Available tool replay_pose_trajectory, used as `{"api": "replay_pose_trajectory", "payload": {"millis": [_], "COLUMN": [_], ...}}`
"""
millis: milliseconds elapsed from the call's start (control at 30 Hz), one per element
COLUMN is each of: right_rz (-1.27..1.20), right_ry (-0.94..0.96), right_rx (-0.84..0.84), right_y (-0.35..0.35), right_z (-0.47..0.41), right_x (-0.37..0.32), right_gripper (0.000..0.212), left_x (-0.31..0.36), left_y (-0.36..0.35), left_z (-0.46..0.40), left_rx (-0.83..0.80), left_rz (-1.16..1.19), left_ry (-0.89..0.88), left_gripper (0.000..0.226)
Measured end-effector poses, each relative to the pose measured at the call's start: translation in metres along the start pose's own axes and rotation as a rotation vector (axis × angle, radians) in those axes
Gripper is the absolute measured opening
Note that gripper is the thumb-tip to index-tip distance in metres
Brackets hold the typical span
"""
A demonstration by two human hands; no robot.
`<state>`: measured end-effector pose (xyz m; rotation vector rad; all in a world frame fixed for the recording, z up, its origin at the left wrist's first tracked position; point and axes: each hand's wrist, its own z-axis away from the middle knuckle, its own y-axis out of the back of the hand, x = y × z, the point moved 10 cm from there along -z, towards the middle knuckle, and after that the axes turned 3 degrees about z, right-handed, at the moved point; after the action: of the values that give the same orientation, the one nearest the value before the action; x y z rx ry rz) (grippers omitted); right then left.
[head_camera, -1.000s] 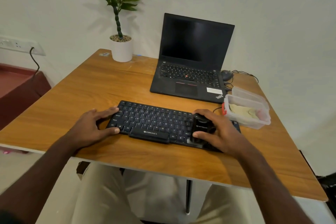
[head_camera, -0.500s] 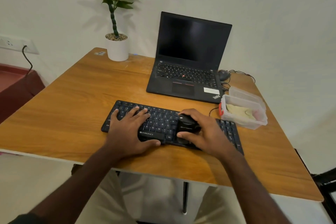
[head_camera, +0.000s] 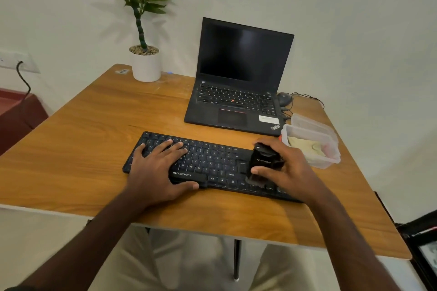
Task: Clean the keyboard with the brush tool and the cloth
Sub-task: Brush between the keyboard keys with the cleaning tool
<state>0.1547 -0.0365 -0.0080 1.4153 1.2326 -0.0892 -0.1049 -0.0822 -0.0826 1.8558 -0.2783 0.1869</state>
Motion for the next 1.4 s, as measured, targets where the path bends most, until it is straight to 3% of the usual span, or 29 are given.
{"api": "replay_pose_trajectory", "payload": {"millis": [67, 267, 433, 533, 733, 900, 1133, 1267, 1400], "right_rz": [-0.043, -0.025, -0.061, 0.020, 0.064, -0.098, -0.008, -0.151, -0.071], "right_ry": [-0.018, 0.015, 0.088, 0.079, -0.033, -0.103, 0.003, -0.040, -0.060], "right_rx": [0.088, 0.023, 0.038, -0.045, -0.058, 0.111, 0.112, 0.179, 0.054], "right_y": [0.004, -0.058, -0.064, -0.055, 0.004, 0.039, -0.009, -0.010, -0.003], "right_z": [0.001, -0.019, -0.033, -0.019, 0.015, 0.031, 0.020, 0.015, 0.021], "right_x": [0.003, -0.012, -0.029, -0.015, 0.016, 0.028, 0.007, 0.009, 0.016], "right_gripper": [0.051, 0.052, 0.048, 0.052, 0.053, 0.050, 0.049, 0.049, 0.052], "left_x": [-0.001, -0.004, -0.007, -0.008, -0.008, -0.008, -0.007, -0.007, -0.007], "left_y": [0.000, -0.003, -0.003, -0.002, -0.002, -0.003, -0.004, -0.003, -0.002], "left_z": [-0.003, -0.006, -0.012, -0.012, -0.012, -0.012, -0.012, -0.011, -0.011], "left_rx": [-0.009, -0.010, -0.024, -0.021, -0.013, -0.016, -0.031, -0.026, -0.025], "left_rz": [0.006, -0.002, 0.009, 0.016, 0.013, 0.001, -0.004, 0.000, 0.007], "left_ry": [0.004, 0.008, -0.004, -0.010, -0.012, -0.012, -0.001, 0.002, 0.004], "left_gripper": [0.109, 0.106, 0.107, 0.108, 0.108, 0.109, 0.109, 0.109, 0.111]}}
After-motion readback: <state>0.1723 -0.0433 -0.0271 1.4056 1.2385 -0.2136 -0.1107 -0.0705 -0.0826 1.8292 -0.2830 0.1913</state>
